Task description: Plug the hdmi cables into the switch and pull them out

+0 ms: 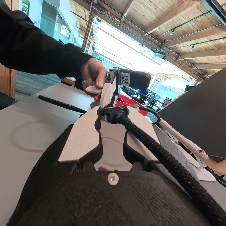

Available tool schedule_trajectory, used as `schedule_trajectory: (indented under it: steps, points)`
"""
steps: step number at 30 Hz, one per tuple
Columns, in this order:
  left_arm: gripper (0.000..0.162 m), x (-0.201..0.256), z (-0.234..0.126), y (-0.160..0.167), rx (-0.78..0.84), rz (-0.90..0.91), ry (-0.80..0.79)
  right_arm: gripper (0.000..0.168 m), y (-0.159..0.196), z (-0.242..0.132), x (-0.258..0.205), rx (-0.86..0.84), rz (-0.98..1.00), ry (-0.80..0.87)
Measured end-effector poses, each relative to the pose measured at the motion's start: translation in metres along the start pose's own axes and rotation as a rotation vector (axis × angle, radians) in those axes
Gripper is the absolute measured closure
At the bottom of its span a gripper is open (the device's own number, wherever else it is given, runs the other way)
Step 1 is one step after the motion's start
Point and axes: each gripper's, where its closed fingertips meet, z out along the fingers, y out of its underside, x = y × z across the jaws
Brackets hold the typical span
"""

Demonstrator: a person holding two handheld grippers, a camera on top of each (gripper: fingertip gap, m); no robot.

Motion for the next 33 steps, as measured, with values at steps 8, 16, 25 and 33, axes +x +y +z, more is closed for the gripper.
schedule_trajectory:
  steps: [8, 16, 25, 33]
  points:
    - [0.142, 0.004, -0.007, -0.003, -0.008, 0.007, 0.006, 0.133, -0.005, 0.005, 0.003, -0.017, 0.030, 0.043]
    - [0.135, 0.021, -0.024, -0.025, 0.146, 0.140, -0.033, 0.137, -0.019, 0.000, 0.027, 0.065, 0.258, 0.143]
    - [0.124, 0.034, -0.090, -0.025, 0.335, 0.450, -0.271, 0.147, -0.036, -0.026, 0.054, 0.281, 0.480, 0.194]
    - [0.112, -0.025, -0.041, 0.024, 0.241, 0.454, -0.202, 0.148, -0.039, -0.020, 0.048, 0.310, 0.512, 0.144]
